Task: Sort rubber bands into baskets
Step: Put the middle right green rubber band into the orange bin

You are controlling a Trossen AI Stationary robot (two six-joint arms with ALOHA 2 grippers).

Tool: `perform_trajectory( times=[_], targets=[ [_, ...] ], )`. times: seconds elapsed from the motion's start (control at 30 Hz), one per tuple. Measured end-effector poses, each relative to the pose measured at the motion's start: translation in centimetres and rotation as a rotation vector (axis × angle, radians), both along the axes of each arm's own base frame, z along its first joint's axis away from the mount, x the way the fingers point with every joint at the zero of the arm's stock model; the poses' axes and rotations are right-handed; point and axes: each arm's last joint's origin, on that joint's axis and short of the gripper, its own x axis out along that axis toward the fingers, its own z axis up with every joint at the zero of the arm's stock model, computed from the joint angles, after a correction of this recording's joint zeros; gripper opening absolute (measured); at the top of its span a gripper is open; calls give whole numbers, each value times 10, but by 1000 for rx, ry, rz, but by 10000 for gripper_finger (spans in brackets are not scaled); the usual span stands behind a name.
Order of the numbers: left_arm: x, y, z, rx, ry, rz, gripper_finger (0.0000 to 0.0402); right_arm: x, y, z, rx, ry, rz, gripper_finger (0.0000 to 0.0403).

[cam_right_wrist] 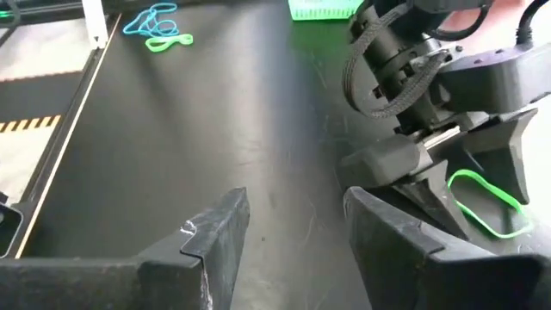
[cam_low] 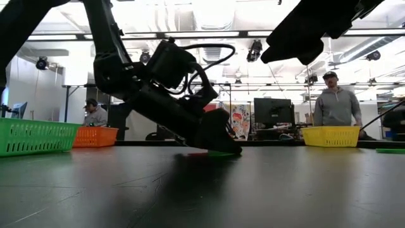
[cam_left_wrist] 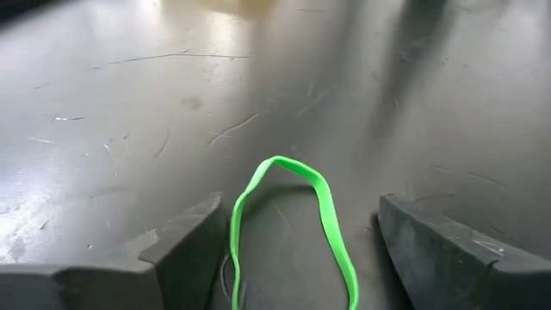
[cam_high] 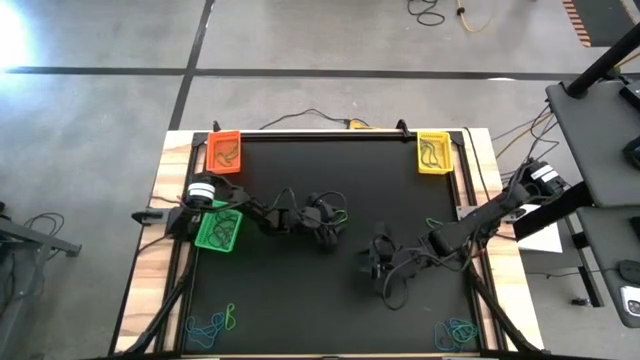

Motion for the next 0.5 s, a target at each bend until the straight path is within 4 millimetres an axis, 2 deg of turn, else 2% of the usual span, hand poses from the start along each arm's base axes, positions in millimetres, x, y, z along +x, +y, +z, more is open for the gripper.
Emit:
perform_trajectory(
  times=[0.13,0.43,0.5],
  targets=[
    [-2,5,-1,9,10,33,227,0,-1,0,-15,-6,-21,187],
    [-4,28,-5,-2,10,115,32,0,-1,1,-15,-9,-23,187],
    [-4,28,-4,0,8,120,9,0,-1,1,-10,-9,-26,187]
  ],
)
